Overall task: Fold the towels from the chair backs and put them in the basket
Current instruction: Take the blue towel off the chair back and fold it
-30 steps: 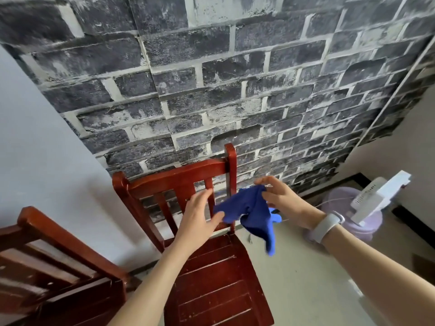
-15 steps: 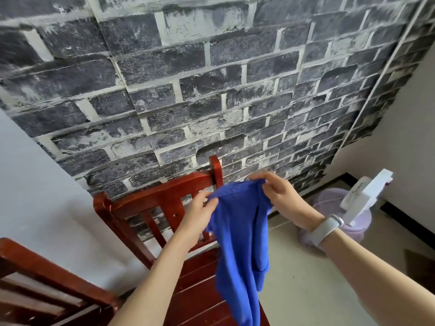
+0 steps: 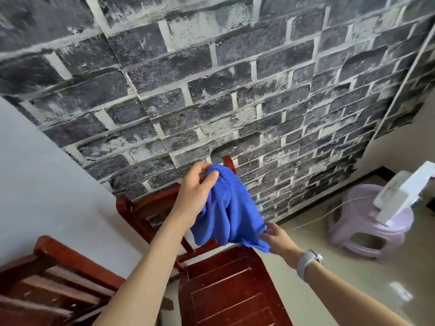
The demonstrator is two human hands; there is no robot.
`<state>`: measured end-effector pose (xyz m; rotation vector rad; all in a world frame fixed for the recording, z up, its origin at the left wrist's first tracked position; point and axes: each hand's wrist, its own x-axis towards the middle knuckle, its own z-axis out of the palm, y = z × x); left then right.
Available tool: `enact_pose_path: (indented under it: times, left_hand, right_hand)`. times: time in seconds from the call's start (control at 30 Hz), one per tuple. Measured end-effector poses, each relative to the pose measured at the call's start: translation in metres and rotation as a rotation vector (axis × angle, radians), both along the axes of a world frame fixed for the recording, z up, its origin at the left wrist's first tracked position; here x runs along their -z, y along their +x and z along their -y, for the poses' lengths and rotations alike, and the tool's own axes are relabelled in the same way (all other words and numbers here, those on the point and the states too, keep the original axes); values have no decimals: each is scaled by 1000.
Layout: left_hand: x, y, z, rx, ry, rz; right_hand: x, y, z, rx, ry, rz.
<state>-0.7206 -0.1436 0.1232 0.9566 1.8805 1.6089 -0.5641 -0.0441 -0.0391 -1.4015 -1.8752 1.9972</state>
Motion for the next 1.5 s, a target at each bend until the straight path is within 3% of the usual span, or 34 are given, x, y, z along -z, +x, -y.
enact_pose_path:
  times: [0.1, 0.27, 0.37, 0.63, 0.73, 0.83, 1.0, 1.1, 1.2, 1.33, 1.5]
  left_hand:
    - [-10, -9, 10, -73, 59, 18]
    - [-25, -20, 28, -130, 121, 51]
    - [-30, -24, 46, -149, 122, 48]
    - [-9, -46, 120, -424, 115, 118]
    - [10, -49, 139, -424, -7, 100]
    - [27, -43, 143, -402, -143, 3]
    - [55, -18, 112, -210, -356, -189]
    - [58, -1, 79, -171, -269, -274]
    - [48, 6, 56, -221, -112, -226]
    - [42, 9, 43, -200, -68, -167]
    - [42, 9, 42, -120, -56, -77]
  right_hand:
    - [-1, -31, 15, 7, -93, -36]
    - [6, -70, 41, -10, -398, 138]
    - [15, -87, 52, 109, -515, 23]
    - [3, -99, 20, 347, -314, -305]
    - [-20, -95, 4, 351, -241, -368]
    - [-53, -95, -3, 206, -128, -431]
    - [-123, -94, 5, -274, 169, -399]
    - [-155, -93, 14, -300, 177, -473]
    - [-161, -88, 13, -71, 73, -557]
    - [-136, -66, 15, -178, -21, -411]
    - [-116, -55, -1, -144, -131, -331]
